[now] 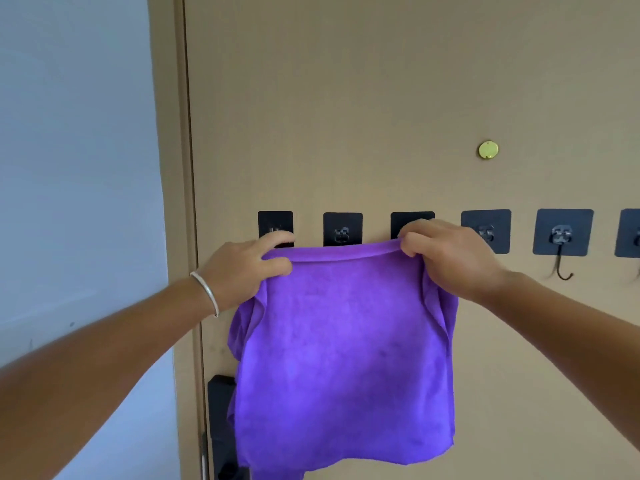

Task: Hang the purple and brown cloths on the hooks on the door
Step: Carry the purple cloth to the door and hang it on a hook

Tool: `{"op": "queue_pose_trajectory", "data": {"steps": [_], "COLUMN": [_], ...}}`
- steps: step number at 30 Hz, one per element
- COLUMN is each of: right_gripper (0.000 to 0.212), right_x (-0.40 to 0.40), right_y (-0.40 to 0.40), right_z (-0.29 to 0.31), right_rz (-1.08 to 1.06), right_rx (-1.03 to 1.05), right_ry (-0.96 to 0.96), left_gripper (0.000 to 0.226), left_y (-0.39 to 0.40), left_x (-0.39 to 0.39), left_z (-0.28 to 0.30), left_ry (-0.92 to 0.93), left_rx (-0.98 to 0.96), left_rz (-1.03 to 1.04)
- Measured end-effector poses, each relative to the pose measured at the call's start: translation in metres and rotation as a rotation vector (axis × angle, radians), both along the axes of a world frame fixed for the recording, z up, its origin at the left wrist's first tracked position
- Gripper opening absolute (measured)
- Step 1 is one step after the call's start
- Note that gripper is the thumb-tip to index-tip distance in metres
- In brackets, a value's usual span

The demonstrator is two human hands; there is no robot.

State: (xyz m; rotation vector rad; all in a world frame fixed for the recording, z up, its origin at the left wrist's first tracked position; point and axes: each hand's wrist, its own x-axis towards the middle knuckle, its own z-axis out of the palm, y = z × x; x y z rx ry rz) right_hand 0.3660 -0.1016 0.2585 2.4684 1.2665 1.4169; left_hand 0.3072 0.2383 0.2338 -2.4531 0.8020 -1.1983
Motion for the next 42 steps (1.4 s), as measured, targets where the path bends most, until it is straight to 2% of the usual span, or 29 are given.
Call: {"op": "queue_pose_trajectory", "data": {"steps": [2, 4, 7, 9, 13, 16, 19, 21, 23, 25, 27, 29, 31, 33, 37, 39, 42], "right_gripper": [0.039, 0.046, 0.047, 0.042, 0.026, 0.026, 0.031, 0.039, 0.052, 0.061, 0.056, 0.048, 0.052, 0.059, 0.059, 0.057, 0.051], "right_x": [0.004, 0.01, 0.013, 0.01, 0.004, -0.001, -0.001, -0.001, -0.005, -0.007, -0.008, -0.008, -0.006, -0.002, 0.001, -0.001, -0.007], "right_y": [0.005, 0.014, 0.037, 0.054, 0.076, 0.084, 0.092, 0.096, 0.097, 0.095, 0.095, 0.095, 0.096, 0.095, 0.09, 0.088, 0.083], "right_z": [0.005, 0.004, -0.002, -0.007, -0.019, -0.034, -0.056, -0.07, -0.081, -0.094, -0.112, -0.127, -0.138, -0.149, -0.165, -0.165, -0.166], "right_rz": [-0.011, -0.064, -0.2, -0.338, -0.471, -0.468, -0.452, -0.474, -0.501, -0.497, -0.473, -0.414, -0.394, -0.4, -0.399, -0.349, -0.258], "right_rx": [-0.069, -0.101, -0.09, -0.127, -0.171, -0.181, -0.205, -0.19, -0.163, -0.094, -0.05, 0.037, 0.117, 0.145, 0.07, 0.107, 0.224], "right_ry": [-0.022, -0.032, -0.019, -0.033, -0.029, 0.005, 0.105, 0.149, 0.119, 0.056, 0.031, 0.025, 0.064, 0.115, 0.143, 0.156, 0.111], "left_gripper": [0.041, 0.058, 0.069, 0.071, 0.06, 0.048, 0.044, 0.052, 0.058, 0.052, 0.045, 0.043, 0.043, 0.045, 0.049, 0.044, 0.049], "left_y": [0.003, 0.001, -0.011, -0.026, -0.053, -0.066, -0.071, -0.069, -0.066, -0.068, -0.073, -0.078, -0.08, -0.078, -0.072, -0.07, -0.055], "left_x": [0.007, 0.014, 0.024, 0.03, 0.031, 0.029, 0.028, 0.027, 0.023, 0.019, 0.015, 0.011, 0.012, 0.013, 0.014, 0.012, 0.007], "left_z": [0.002, -0.001, -0.008, -0.01, -0.016, -0.03, -0.05, -0.057, -0.06, -0.066, -0.08, -0.092, -0.102, -0.111, -0.13, -0.132, -0.127], "left_ry": [-0.013, -0.029, 0.001, 0.034, 0.045, 0.16, 0.321, 0.399, 0.466, 0.484, 0.452, 0.326, 0.256, 0.278, 0.296, 0.28, 0.205], "left_rx": [0.031, -0.029, -0.162, -0.164, -0.154, -0.114, -0.15, -0.199, -0.216, -0.169, -0.095, -0.059, -0.076, -0.096, -0.059, -0.078, -0.144], "left_rz": [0.034, 0.081, 0.2, 0.322, 0.436, 0.493, 0.453, 0.402, 0.386, 0.408, 0.434, 0.396, 0.3, 0.275, 0.372, 0.309, 0.183]}}
